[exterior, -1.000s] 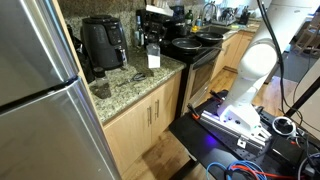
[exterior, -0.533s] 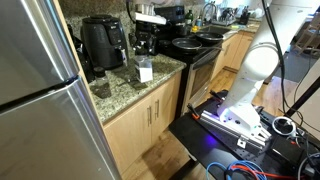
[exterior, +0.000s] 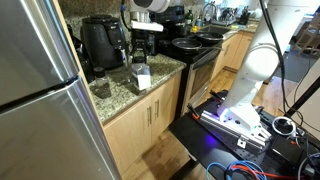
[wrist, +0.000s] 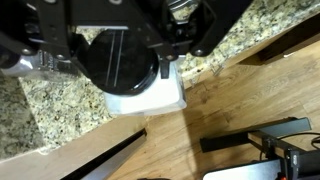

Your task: Move the bottle to the left side of the counter

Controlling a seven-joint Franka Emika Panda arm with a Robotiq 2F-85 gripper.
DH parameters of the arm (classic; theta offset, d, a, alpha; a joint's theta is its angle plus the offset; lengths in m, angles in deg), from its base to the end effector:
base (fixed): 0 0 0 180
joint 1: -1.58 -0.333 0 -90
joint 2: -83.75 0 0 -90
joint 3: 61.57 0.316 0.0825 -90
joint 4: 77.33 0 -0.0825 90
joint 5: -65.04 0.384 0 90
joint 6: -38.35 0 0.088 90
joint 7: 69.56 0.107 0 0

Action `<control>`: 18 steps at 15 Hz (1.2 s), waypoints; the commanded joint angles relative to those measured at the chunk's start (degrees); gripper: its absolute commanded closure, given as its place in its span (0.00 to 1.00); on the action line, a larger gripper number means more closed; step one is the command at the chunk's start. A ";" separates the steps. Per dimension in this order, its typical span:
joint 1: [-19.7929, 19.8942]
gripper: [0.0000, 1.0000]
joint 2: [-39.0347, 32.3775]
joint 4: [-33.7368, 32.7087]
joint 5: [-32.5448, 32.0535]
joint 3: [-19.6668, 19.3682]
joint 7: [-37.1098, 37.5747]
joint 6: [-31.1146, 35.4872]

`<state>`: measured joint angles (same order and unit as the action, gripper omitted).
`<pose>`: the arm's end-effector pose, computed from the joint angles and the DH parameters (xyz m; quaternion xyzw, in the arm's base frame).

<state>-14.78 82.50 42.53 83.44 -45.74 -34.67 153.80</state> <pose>0.4468 0.3026 0.4073 -0.9835 0.0988 0.1199 0.0930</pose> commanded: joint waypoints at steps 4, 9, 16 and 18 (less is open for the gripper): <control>-3.54 0.61 -2.18 1.77 -3.42 2.47 -0.93 12.25; -3.80 0.61 -1.89 5.05 -4.07 2.43 -2.25 19.63; -4.33 0.36 -6.54 -1.97 -8.02 2.00 -0.45 19.71; -4.76 0.36 -9.53 -7.18 -8.38 1.72 -0.46 18.88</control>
<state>-18.99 72.95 35.51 74.93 -43.44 -35.05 172.92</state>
